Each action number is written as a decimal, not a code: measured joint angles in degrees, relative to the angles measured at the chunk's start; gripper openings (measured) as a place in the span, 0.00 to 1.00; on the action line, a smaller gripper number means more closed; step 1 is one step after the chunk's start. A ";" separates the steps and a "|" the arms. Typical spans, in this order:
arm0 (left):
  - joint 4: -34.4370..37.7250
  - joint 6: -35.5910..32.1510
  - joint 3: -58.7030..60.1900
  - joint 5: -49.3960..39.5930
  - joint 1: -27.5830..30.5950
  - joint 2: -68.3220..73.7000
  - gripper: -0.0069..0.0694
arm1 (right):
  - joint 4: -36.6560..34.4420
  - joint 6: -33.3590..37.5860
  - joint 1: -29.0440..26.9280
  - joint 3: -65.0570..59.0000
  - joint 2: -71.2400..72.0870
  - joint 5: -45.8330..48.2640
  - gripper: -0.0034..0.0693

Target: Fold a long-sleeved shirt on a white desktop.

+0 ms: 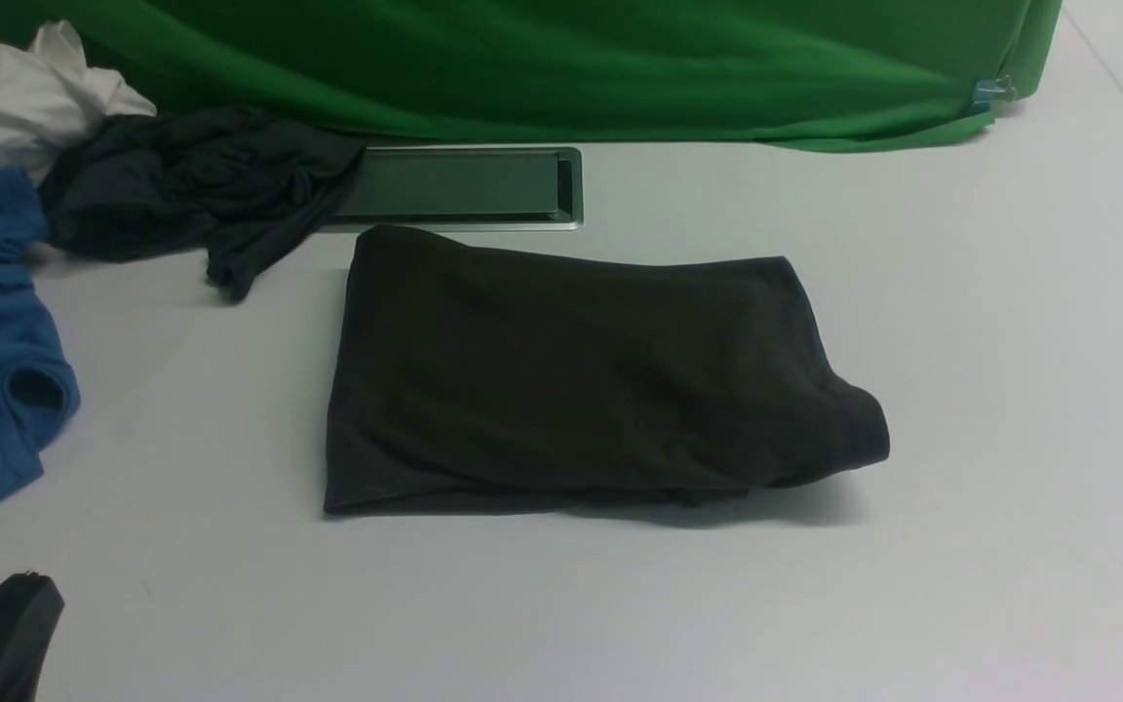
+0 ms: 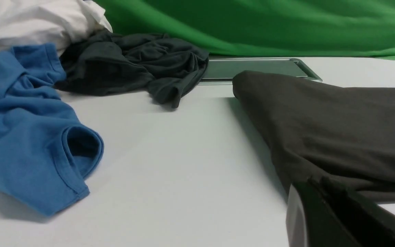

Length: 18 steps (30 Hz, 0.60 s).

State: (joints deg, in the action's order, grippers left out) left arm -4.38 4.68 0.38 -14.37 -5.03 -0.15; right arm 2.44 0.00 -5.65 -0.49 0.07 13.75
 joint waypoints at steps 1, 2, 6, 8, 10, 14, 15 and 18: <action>0.00 0.00 0.00 0.00 0.00 0.00 0.12 | 0.00 0.00 0.00 0.00 0.00 0.00 0.38; 0.00 0.00 0.00 0.00 0.00 0.00 0.12 | -0.05 0.00 0.00 0.00 0.00 0.00 0.38; 0.00 0.00 0.00 0.00 0.00 0.00 0.12 | -0.04 0.00 0.00 0.00 0.00 0.00 0.38; 0.00 0.00 0.00 0.00 0.00 0.00 0.12 | -0.04 -0.33 0.00 0.00 0.00 0.00 0.38; 0.00 0.00 0.00 0.00 0.00 0.00 0.12 | -0.04 -0.62 0.00 0.00 0.00 0.00 0.38; 0.00 0.00 0.00 0.00 0.00 0.00 0.12 | -0.04 -0.74 0.00 0.00 0.00 0.00 0.38; 0.00 0.00 0.00 0.00 0.00 0.00 0.12 | -0.04 -0.74 0.00 0.00 0.00 0.00 0.38; 0.00 0.00 0.00 0.00 0.00 0.00 0.12 | -0.04 -0.74 0.00 0.00 0.00 0.00 0.38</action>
State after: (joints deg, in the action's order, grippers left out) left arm -4.38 4.68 0.38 -14.37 -5.03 -0.15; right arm 2.40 -0.74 -5.65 -0.49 0.07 13.75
